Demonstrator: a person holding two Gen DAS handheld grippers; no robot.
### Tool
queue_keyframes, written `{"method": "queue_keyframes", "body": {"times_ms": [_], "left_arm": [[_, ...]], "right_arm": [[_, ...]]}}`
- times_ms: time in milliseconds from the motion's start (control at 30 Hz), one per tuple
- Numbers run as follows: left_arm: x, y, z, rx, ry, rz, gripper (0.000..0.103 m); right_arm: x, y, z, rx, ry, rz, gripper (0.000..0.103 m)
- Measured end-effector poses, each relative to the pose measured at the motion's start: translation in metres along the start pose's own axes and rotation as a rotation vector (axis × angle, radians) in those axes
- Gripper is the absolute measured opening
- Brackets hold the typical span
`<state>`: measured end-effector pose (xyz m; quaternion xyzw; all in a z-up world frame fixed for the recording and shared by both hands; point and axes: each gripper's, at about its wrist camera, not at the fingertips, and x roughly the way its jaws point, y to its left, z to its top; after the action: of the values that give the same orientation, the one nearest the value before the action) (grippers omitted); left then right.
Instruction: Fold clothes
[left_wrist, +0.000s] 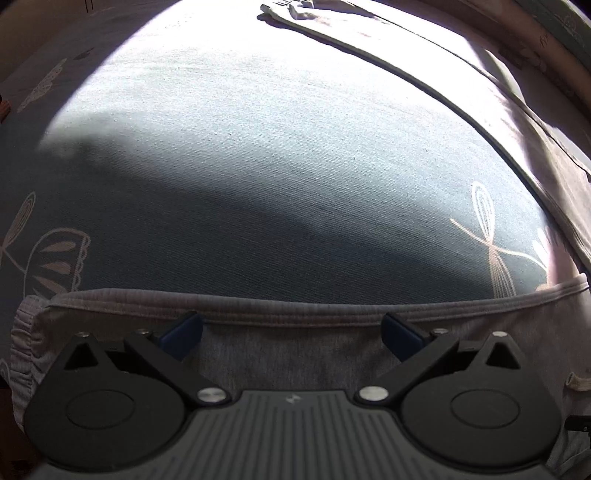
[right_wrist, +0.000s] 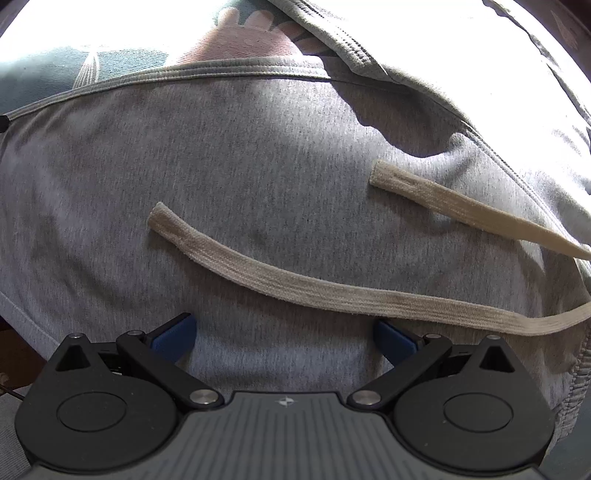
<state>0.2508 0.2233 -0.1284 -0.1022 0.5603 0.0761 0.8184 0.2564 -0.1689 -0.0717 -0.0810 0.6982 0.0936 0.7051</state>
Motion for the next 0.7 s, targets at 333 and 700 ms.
{"method": "queue_keyframes", "body": {"times_ms": [333, 700], "left_arm": [[0.004, -0.001, -0.049, 0.041, 0.117, 0.079, 0.102], [-0.022, -0.141, -0.069, 0.330, -0.014, -0.035, 0.102]], "right_arm": [[-0.004, 0.005, -0.004, 0.001, -0.030, -0.002, 0.103], [-0.034, 0.003, -0.031, -0.161, -0.141, 0.070, 0.103]]}}
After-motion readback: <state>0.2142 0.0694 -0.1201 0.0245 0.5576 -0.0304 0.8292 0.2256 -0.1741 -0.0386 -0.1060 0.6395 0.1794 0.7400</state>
